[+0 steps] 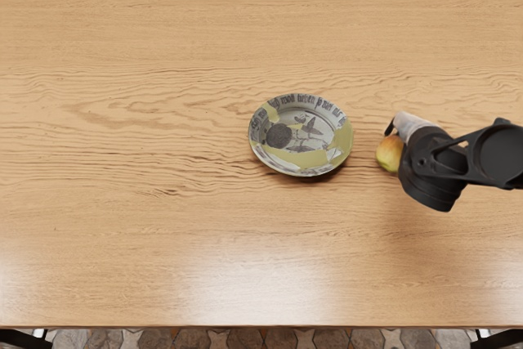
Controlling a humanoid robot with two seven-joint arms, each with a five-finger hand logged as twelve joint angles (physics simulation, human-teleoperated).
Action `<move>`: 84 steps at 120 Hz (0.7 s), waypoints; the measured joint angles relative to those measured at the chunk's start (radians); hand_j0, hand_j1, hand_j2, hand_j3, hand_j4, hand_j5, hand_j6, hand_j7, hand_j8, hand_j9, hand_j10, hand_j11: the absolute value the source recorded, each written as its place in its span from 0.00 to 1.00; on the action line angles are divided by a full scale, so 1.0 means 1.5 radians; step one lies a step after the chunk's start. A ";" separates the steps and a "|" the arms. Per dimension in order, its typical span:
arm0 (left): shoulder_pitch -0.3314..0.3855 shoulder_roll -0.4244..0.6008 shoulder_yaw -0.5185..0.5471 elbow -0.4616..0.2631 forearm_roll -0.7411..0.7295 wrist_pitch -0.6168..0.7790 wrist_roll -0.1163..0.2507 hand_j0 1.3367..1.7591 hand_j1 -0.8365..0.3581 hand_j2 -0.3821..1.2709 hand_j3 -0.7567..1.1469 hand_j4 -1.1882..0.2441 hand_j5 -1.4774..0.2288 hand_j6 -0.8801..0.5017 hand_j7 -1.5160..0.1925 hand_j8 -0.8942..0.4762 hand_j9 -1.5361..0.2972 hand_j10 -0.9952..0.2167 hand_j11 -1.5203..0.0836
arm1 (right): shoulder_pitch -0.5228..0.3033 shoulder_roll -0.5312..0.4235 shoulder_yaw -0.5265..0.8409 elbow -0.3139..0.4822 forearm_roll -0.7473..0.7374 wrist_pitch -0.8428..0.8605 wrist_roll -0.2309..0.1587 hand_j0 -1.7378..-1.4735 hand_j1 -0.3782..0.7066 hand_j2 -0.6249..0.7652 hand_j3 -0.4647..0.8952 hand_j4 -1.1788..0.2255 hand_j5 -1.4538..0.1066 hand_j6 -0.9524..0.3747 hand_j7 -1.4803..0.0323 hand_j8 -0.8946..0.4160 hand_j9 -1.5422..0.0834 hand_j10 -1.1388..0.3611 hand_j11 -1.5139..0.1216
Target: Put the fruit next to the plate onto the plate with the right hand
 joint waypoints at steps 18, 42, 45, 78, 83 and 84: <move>0.000 0.000 0.000 0.000 0.000 0.000 0.000 0.76 0.99 0.23 0.40 0.83 0.87 0.64 0.89 0.65 0.84 0.82 0.95 | -0.001 -0.001 0.002 0.006 -0.001 0.000 0.000 0.30 0.50 0.41 0.34 0.52 0.56 0.40 0.60 0.34 0.59 0.46 0.57; 0.000 0.000 0.000 0.000 0.000 0.000 0.000 0.76 0.99 0.23 0.40 0.83 0.87 0.64 0.89 0.65 0.84 0.82 0.95 | -0.002 -0.001 0.002 0.008 -0.002 0.000 -0.001 0.32 0.52 0.48 0.34 0.52 0.44 0.44 0.48 0.32 0.48 0.37 0.46; 0.000 0.000 0.000 0.000 0.000 0.000 0.000 0.76 0.99 0.23 0.40 0.83 0.87 0.64 0.89 0.65 0.84 0.82 0.95 | -0.003 -0.001 0.002 0.009 -0.003 0.000 -0.001 0.33 0.53 0.49 0.34 0.52 0.42 0.44 0.46 0.32 0.46 0.36 0.44; 0.000 0.000 0.000 0.000 0.000 0.000 0.000 0.76 0.99 0.23 0.40 0.83 0.87 0.64 0.89 0.65 0.84 0.82 0.95 | -0.003 0.000 0.005 0.013 -0.006 -0.001 0.001 0.34 0.55 0.58 0.34 0.51 0.33 0.45 0.36 0.34 0.36 0.29 0.34; 0.000 0.000 0.000 0.000 0.000 0.000 0.000 0.76 0.99 0.23 0.40 0.83 0.87 0.64 0.89 0.65 0.84 0.82 0.95 | -0.003 0.000 0.006 0.014 -0.006 -0.001 0.001 0.34 0.55 0.58 0.34 0.52 0.31 0.46 0.35 0.35 0.35 0.28 0.33; 0.000 0.000 0.000 0.000 0.000 0.000 0.000 0.76 0.99 0.23 0.40 0.83 0.87 0.64 0.89 0.65 0.84 0.82 0.95 | -0.003 0.000 0.006 0.014 -0.006 -0.001 0.001 0.34 0.55 0.58 0.34 0.53 0.31 0.46 0.35 0.35 0.35 0.28 0.33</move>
